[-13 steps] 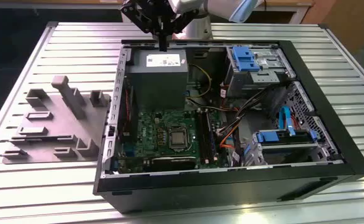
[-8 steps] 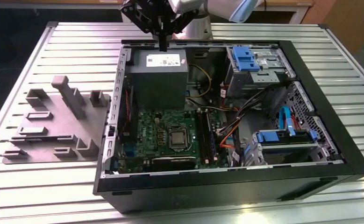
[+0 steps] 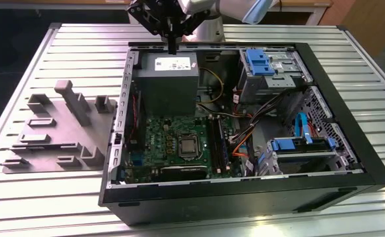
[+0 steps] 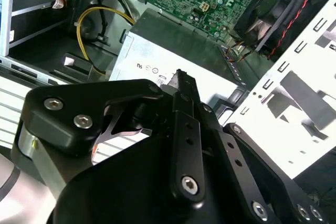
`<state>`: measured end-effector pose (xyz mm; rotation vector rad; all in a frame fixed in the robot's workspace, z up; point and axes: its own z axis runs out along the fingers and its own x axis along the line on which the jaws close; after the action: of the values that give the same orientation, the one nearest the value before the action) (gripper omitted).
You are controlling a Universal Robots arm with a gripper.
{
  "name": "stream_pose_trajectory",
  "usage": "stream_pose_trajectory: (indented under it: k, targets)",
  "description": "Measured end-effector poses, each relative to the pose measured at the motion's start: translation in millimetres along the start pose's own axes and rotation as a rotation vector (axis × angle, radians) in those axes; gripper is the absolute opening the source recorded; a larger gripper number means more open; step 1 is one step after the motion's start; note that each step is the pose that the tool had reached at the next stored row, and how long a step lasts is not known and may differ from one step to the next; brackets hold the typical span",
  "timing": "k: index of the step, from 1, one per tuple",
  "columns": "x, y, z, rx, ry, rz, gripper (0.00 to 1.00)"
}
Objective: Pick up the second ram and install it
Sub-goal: 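Reach for the second ram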
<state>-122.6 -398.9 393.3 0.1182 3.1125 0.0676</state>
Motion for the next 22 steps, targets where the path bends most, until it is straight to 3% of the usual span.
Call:
stream_pose_trajectory:
  k: [7, 22]
  targets:
    - [11.3, -0.9, -0.2, -0.0001, -0.0003, 0.000, 0.10]
    - [46.7, -3.6, -1.0, -0.0002, -0.0021, 0.000, 0.10]
